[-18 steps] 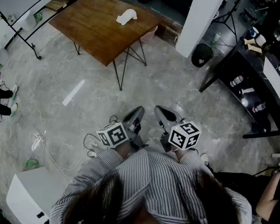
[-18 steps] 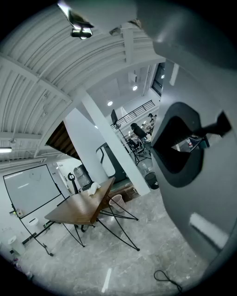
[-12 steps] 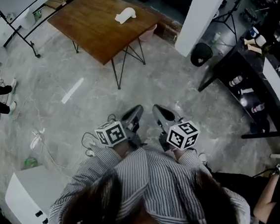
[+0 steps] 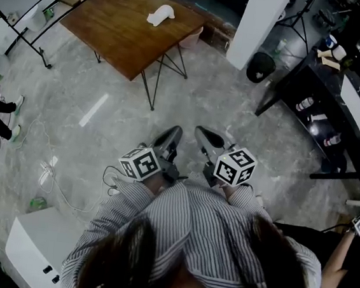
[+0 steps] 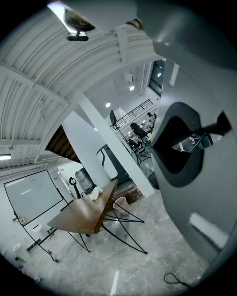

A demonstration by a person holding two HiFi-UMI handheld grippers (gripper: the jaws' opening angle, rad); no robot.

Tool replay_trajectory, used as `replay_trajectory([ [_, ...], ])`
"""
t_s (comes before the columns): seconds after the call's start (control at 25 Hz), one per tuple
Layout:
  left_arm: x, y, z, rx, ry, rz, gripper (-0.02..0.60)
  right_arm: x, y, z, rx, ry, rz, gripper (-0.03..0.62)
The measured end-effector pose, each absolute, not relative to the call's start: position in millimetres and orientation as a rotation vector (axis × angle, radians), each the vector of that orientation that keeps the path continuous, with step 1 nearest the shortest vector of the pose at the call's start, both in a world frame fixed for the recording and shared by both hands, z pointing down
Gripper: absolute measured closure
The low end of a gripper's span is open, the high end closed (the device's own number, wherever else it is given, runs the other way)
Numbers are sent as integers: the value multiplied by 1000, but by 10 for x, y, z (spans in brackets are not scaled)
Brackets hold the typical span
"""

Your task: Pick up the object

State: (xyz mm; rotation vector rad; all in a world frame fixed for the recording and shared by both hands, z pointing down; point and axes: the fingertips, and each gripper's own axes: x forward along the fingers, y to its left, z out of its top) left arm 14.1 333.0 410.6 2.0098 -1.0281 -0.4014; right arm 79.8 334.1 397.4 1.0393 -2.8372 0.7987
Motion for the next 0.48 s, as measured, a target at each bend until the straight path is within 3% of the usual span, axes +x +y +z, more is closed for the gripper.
replay_trajectory([
  [0.48,353,2991,4318,1910,-1069,-440,577,1129,2956,4132,1026,-2814,869,592],
])
